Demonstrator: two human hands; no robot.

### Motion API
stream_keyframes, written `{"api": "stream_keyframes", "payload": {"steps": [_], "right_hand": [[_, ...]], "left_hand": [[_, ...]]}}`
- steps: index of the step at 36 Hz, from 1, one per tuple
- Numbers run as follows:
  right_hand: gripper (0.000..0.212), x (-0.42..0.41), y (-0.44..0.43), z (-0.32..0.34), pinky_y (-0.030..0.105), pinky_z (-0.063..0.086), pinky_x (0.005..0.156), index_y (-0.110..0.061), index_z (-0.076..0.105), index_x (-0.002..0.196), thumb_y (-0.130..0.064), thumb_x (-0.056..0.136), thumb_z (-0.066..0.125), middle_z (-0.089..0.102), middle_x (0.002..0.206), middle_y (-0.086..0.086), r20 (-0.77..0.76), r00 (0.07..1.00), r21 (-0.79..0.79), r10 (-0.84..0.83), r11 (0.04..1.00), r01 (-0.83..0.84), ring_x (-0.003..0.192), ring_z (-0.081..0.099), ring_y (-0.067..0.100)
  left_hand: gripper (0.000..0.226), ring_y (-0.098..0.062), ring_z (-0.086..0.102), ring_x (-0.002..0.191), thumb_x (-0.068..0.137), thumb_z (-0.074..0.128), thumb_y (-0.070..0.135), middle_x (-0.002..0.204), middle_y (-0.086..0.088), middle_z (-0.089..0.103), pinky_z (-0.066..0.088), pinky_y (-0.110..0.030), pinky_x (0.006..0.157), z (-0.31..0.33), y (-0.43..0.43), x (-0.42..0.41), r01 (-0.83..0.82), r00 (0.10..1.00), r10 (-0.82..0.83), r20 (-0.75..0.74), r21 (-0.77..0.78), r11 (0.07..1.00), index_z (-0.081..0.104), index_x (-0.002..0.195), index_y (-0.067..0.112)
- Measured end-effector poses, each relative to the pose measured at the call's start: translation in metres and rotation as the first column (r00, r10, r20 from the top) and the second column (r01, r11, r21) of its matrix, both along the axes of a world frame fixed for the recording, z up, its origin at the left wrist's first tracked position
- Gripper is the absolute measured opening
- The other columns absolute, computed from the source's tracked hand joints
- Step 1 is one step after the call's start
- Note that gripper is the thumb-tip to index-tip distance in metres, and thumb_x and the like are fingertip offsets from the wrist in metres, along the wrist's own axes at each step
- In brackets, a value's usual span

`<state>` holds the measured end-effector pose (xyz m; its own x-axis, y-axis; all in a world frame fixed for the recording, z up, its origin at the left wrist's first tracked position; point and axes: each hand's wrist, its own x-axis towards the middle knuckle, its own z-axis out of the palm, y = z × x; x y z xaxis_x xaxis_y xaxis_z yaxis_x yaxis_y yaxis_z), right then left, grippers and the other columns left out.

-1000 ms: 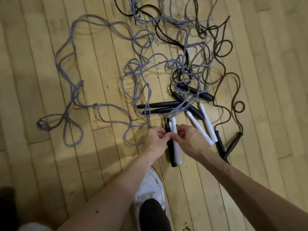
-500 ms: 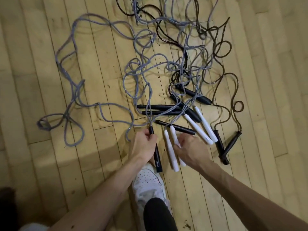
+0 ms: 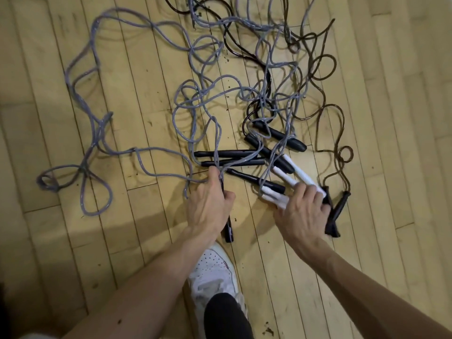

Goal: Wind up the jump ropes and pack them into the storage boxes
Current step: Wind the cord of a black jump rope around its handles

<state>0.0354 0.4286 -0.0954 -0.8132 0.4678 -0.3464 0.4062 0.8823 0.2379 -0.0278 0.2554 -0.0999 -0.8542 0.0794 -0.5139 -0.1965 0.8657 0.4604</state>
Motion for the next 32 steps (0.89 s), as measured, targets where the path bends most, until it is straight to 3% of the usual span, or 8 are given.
{"api": "stream_keyframes", "payload": {"steps": [5,9,14,17,20,23,27,32], "right_hand": [[0.043,-0.012,-0.021,-0.004,0.042,0.047,0.064,-0.008,0.062,0.104,-0.012,0.067,0.084,0.054,0.092,0.012,-0.164,0.887,-0.072,0.433,0.891,-0.448,0.079,0.050,0.028],[0.034,-0.033,-0.042,-0.010,0.041,0.048,0.072,-0.012,0.062,0.103,-0.015,0.074,0.078,0.058,0.101,0.011,-0.007,0.933,-0.112,0.359,0.927,-0.358,0.090,0.054,0.029],[0.046,-0.047,-0.052,-0.006,0.042,0.051,0.071,-0.008,0.057,0.111,-0.008,0.071,0.080,0.062,0.099,0.013,-0.041,0.943,-0.125,0.330,0.935,-0.332,0.091,0.059,0.032],[0.033,-0.055,-0.053,-0.004,0.040,0.043,0.089,-0.010,0.051,0.124,-0.012,0.092,0.061,0.054,0.118,0.011,0.028,0.926,-0.169,0.376,0.915,-0.366,0.112,0.049,0.030],[0.025,-0.059,-0.057,-0.003,0.038,0.039,0.091,-0.013,0.058,0.122,-0.017,0.098,0.054,0.053,0.117,0.007,0.010,0.898,-0.252,0.439,0.871,-0.423,0.111,0.045,0.027],[0.024,-0.060,-0.067,0.006,0.043,0.037,0.089,-0.013,0.069,0.114,-0.028,0.098,0.060,0.054,0.110,0.010,-0.130,0.941,-0.404,0.312,0.850,-0.338,0.108,0.046,0.031],[0.031,-0.067,-0.076,0.038,0.045,0.041,0.090,-0.013,0.072,0.116,-0.031,0.099,0.053,0.062,0.114,0.009,-0.201,0.945,-0.587,0.259,0.740,-0.328,0.109,0.051,0.032],[0.025,-0.082,-0.091,0.109,0.042,0.054,0.081,-0.009,0.067,0.107,-0.026,0.106,0.048,0.072,0.094,0.010,0.067,0.990,-0.910,-0.126,0.398,0.113,0.086,0.067,0.027]], "left_hand": [[0.035,-0.014,0.048,0.050,0.096,0.058,0.030,0.061,0.004,0.052,0.028,-0.028,0.042,0.002,-0.002,0.004,-0.031,0.999,0.031,0.032,0.004,1.000,0.039,0.125,0.021],[0.034,-0.017,0.053,0.053,0.096,0.058,0.030,0.063,0.005,0.054,0.033,-0.029,0.045,0.004,-0.007,0.005,-0.059,0.998,0.058,0.031,0.050,0.997,0.039,0.123,0.023],[0.034,-0.028,0.062,0.062,0.095,0.059,0.032,0.066,-0.001,0.060,0.053,-0.039,0.056,0.004,-0.015,0.003,-0.072,0.997,0.069,0.038,0.090,0.993,0.038,0.121,0.026],[0.033,-0.026,0.062,0.063,0.094,0.060,0.032,0.068,0.000,0.060,0.050,-0.037,0.055,0.006,-0.015,0.003,-0.070,0.997,0.066,0.042,0.120,0.990,0.040,0.119,0.025],[0.032,-0.020,0.060,0.060,0.093,0.061,0.030,0.065,0.001,0.060,0.048,-0.034,0.053,0.014,-0.016,0.005,-0.086,0.996,0.079,0.043,0.194,0.977,0.042,0.117,0.026],[0.030,-0.008,0.055,0.054,0.088,0.065,0.025,0.060,0.007,0.059,0.043,-0.027,0.051,0.026,-0.021,0.003,-0.223,0.975,0.203,0.094,0.329,0.918,0.045,0.110,0.028],[0.035,-0.014,0.055,0.054,0.084,0.067,0.019,0.064,0.004,0.062,0.047,-0.032,0.057,0.057,-0.035,-0.005,-0.317,0.945,0.313,0.090,0.474,0.821,0.043,0.106,0.030],[0.039,-0.022,0.067,0.062,0.086,0.069,0.016,0.073,-0.004,0.068,0.059,-0.045,0.062,0.119,-0.053,-0.027,-0.317,0.942,0.320,0.101,0.587,0.745,0.048,0.115,0.031]]}}
